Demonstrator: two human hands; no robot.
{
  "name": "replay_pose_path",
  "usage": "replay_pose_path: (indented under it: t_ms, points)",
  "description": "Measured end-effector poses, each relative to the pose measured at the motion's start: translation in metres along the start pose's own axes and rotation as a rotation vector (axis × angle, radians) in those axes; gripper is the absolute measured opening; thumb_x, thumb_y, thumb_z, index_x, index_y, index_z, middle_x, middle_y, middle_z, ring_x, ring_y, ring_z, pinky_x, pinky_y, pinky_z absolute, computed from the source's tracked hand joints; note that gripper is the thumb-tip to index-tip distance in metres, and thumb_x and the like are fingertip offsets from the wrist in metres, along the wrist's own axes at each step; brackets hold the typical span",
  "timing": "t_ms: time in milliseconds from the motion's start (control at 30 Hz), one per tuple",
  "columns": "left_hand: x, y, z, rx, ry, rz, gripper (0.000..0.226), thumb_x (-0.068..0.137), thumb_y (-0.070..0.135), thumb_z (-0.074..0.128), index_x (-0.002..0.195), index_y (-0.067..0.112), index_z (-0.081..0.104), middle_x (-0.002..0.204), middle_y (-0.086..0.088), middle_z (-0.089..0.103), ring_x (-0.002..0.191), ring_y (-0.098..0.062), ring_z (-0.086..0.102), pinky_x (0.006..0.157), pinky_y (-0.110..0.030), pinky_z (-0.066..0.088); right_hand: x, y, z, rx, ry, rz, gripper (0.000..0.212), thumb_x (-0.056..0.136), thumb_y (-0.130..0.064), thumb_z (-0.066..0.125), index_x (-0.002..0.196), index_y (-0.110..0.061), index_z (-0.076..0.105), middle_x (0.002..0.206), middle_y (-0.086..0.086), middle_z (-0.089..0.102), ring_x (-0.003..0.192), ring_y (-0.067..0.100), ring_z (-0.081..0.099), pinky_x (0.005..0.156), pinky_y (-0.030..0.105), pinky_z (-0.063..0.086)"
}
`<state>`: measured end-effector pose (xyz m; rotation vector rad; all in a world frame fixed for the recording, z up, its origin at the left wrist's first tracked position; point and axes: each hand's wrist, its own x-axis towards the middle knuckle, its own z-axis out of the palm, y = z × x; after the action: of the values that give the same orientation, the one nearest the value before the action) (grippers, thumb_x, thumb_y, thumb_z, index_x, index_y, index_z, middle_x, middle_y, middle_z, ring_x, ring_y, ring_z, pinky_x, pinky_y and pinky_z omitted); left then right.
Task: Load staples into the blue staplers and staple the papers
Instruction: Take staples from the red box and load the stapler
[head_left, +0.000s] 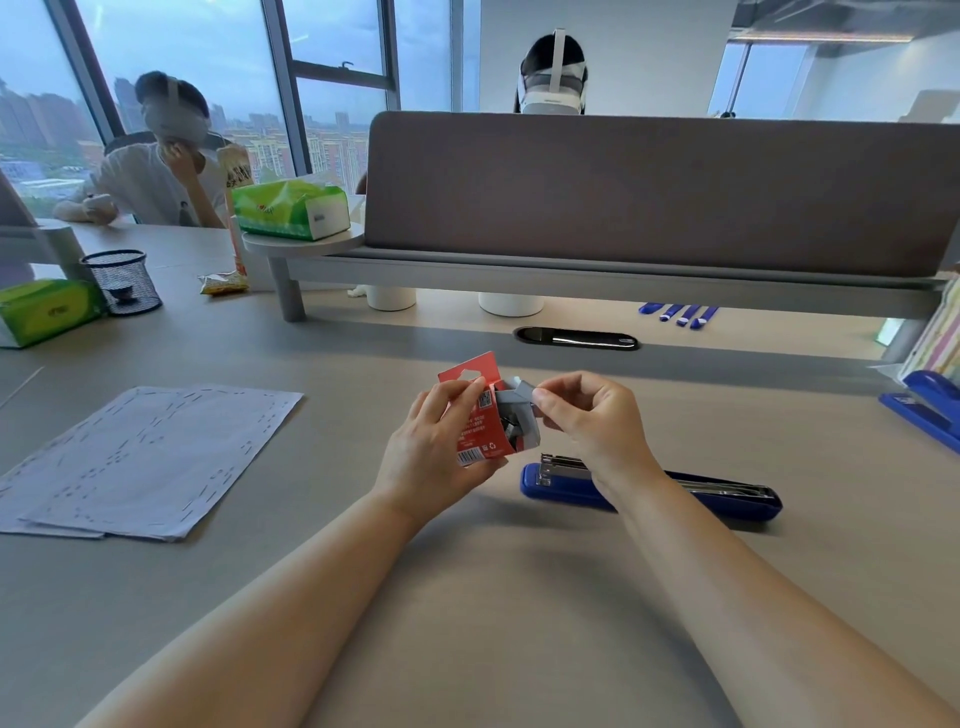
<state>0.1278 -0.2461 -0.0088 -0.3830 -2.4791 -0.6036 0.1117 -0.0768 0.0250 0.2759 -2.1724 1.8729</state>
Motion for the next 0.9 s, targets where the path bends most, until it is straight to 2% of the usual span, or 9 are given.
replay_pose_path:
  t_ms: [167, 333, 400, 500, 633, 700, 767, 833, 900]
  points:
    - [0.0, 0.001, 0.0, -0.014, -0.016, -0.002, 0.079, 0.069, 0.039, 0.076, 0.135, 0.015, 0.04, 0.133, -0.007, 0.047, 0.12, -0.027, 0.045, 0.088, -0.042, 0.05, 0.001, -0.001, -0.002, -0.023, -0.008, -0.001, 0.008, 0.082, -0.014, 0.065, 0.078, -0.02, 0.063, 0.075, -0.004, 0.067, 0.063, 0.0, 0.065, 0.058, 0.013, 0.054]
    - [0.0, 0.002, 0.001, -0.076, -0.071, -0.032, 0.08, 0.069, 0.045, 0.073, 0.136, 0.018, 0.039, 0.132, -0.001, 0.045, 0.117, -0.02, 0.047, 0.09, -0.035, 0.048, 0.004, 0.0, -0.003, -0.076, -0.038, -0.06, 0.017, 0.084, -0.009, 0.063, 0.099, -0.016, 0.065, 0.078, -0.001, 0.068, 0.068, 0.004, 0.066, 0.065, 0.014, 0.054]
    - [0.0, 0.003, 0.0, -0.159, -0.101, -0.065, 0.082, 0.066, 0.051, 0.072, 0.135, 0.02, 0.04, 0.128, 0.002, 0.046, 0.111, -0.016, 0.05, 0.087, -0.03, 0.048, 0.005, -0.001, -0.002, -0.065, -0.078, -0.06, 0.017, 0.084, -0.007, 0.063, 0.096, -0.017, 0.068, 0.078, -0.003, 0.068, 0.067, 0.001, 0.066, 0.067, 0.015, 0.055]
    - [0.0, 0.001, 0.001, -0.26, -0.115, -0.087, 0.088, 0.059, 0.062, 0.06, 0.134, 0.021, 0.041, 0.123, 0.003, 0.047, 0.102, -0.008, 0.049, 0.084, -0.034, 0.055, 0.006, -0.004, -0.003, 0.061, -0.111, 0.014, 0.019, 0.08, -0.003, 0.066, 0.089, -0.019, 0.068, 0.081, 0.003, 0.069, 0.076, 0.014, 0.066, 0.076, 0.027, 0.057]
    - [0.001, -0.001, 0.001, -0.273, -0.108, -0.117, 0.088, 0.059, 0.061, 0.062, 0.135, 0.021, 0.04, 0.124, 0.001, 0.047, 0.102, -0.008, 0.046, 0.085, -0.037, 0.055, 0.007, -0.005, -0.012, 0.091, -0.106, 0.06, 0.021, 0.076, 0.0, 0.069, 0.088, -0.017, 0.068, 0.084, 0.005, 0.068, 0.079, 0.017, 0.064, 0.08, 0.03, 0.056]
    - [0.001, 0.0, 0.001, -0.27, -0.099, -0.132, 0.083, 0.061, 0.052, 0.067, 0.134, 0.02, 0.041, 0.125, 0.0, 0.048, 0.104, -0.012, 0.049, 0.086, -0.037, 0.054, 0.007, -0.002, -0.021, 0.022, -0.091, 0.038, 0.018, 0.078, -0.002, 0.069, 0.089, -0.015, 0.068, 0.082, 0.002, 0.067, 0.077, 0.015, 0.063, 0.077, 0.027, 0.055]
    - [0.002, -0.001, 0.002, -0.254, -0.093, -0.144, 0.08, 0.065, 0.046, 0.072, 0.133, 0.019, 0.042, 0.126, -0.001, 0.047, 0.109, -0.018, 0.051, 0.087, -0.035, 0.051, 0.006, 0.003, -0.03, -0.142, -0.098, -0.004, 0.013, 0.08, -0.006, 0.067, 0.092, -0.012, 0.068, 0.08, -0.001, 0.066, 0.072, 0.01, 0.06, 0.07, 0.017, 0.052]
    - [0.003, -0.001, 0.003, -0.236, -0.09, -0.156, 0.078, 0.068, 0.039, 0.076, 0.134, 0.018, 0.041, 0.128, -0.001, 0.046, 0.112, -0.02, 0.05, 0.088, -0.035, 0.049, 0.002, 0.01, -0.037, -0.335, -0.14, -0.02, 0.01, 0.082, -0.011, 0.066, 0.092, -0.012, 0.067, 0.08, -0.002, 0.065, 0.069, 0.006, 0.057, 0.061, 0.005, 0.046]
    - [0.003, 0.0, 0.003, -0.214, -0.091, -0.158, 0.077, 0.07, 0.038, 0.076, 0.135, 0.018, 0.039, 0.129, -0.001, 0.045, 0.113, -0.02, 0.049, 0.088, -0.035, 0.047, -0.003, 0.018, -0.042, -0.472, -0.196, -0.015, 0.01, 0.083, -0.013, 0.065, 0.092, -0.012, 0.067, 0.082, 0.0, 0.065, 0.066, 0.005, 0.056, 0.057, 0.002, 0.042]
